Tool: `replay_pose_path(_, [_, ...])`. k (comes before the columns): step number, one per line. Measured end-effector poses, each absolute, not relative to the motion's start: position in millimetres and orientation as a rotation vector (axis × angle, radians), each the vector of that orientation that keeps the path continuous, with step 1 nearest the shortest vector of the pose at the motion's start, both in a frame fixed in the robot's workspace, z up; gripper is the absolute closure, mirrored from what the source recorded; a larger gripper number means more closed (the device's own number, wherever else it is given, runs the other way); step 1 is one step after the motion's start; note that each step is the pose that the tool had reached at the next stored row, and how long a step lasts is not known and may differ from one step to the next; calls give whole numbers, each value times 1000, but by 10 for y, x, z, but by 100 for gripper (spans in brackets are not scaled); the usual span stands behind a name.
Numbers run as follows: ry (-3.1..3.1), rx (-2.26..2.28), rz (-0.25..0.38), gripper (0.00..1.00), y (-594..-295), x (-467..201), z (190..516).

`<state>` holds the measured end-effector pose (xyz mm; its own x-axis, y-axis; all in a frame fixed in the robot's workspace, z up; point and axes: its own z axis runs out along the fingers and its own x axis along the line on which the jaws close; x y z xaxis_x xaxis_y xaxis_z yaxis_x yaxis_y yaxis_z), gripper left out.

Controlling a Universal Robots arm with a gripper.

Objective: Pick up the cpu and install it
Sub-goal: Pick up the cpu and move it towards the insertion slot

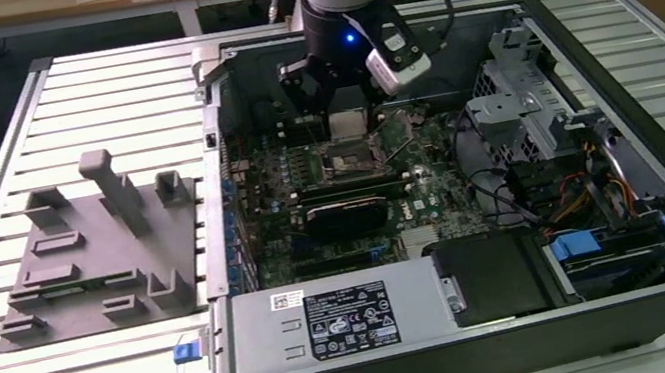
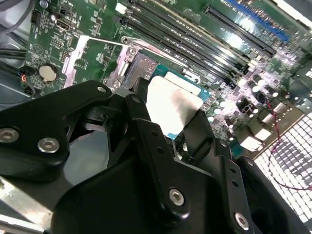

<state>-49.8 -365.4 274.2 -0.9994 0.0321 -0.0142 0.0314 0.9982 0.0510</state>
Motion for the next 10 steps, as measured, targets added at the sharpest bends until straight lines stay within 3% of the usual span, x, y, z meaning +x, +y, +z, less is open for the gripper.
replay_pose_path(10, [3125, 49, 79, 46, -3597, -492, 2622])
